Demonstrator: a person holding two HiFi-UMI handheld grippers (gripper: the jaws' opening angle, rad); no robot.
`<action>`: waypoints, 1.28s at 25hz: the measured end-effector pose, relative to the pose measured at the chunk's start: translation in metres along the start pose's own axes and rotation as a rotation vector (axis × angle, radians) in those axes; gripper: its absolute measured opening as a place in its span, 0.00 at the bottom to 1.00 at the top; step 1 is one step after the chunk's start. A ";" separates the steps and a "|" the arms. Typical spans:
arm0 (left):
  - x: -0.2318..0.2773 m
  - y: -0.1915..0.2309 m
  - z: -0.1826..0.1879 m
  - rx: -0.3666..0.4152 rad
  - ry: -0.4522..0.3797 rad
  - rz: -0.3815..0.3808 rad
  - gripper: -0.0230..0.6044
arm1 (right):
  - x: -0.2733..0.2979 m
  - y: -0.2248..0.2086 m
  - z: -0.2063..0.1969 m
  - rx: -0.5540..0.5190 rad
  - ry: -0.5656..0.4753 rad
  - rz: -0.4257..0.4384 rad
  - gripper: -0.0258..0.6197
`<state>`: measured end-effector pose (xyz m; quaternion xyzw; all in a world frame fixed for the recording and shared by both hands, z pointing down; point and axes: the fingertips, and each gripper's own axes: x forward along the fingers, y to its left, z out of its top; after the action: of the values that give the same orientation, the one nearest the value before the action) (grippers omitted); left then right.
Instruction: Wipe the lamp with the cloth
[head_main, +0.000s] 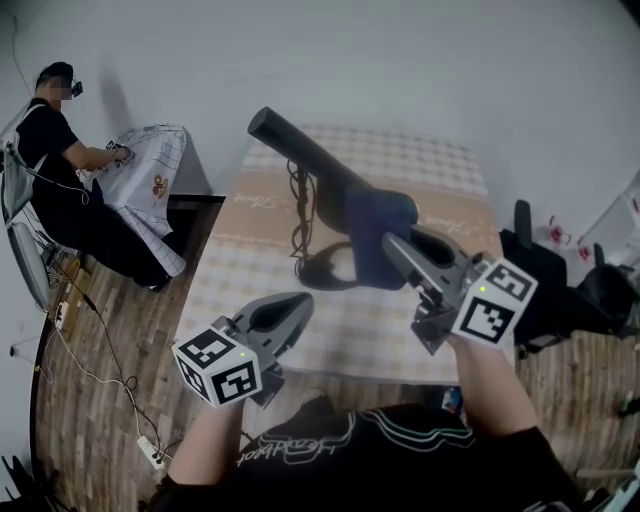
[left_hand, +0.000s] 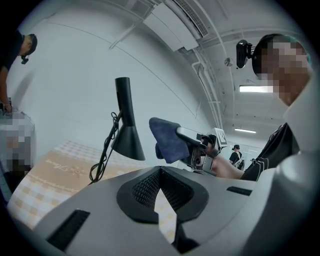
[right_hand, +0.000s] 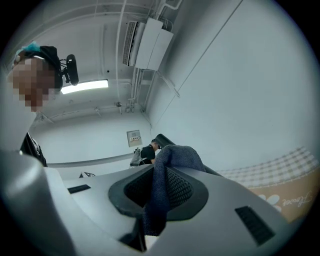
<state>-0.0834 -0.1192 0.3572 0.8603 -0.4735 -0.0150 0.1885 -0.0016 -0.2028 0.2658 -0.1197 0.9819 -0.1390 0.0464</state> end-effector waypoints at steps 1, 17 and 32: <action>-0.001 0.006 0.002 -0.001 -0.001 -0.005 0.04 | 0.008 0.003 0.004 -0.009 -0.008 0.001 0.13; -0.022 0.076 0.026 0.005 0.020 -0.079 0.04 | 0.088 0.024 0.063 -0.057 -0.200 -0.032 0.13; -0.023 0.117 0.031 -0.010 0.052 -0.167 0.04 | 0.126 0.010 0.068 -0.083 -0.246 -0.153 0.13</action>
<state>-0.1974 -0.1662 0.3644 0.8960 -0.3948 -0.0106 0.2032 -0.1177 -0.2424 0.1909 -0.2119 0.9618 -0.0858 0.1505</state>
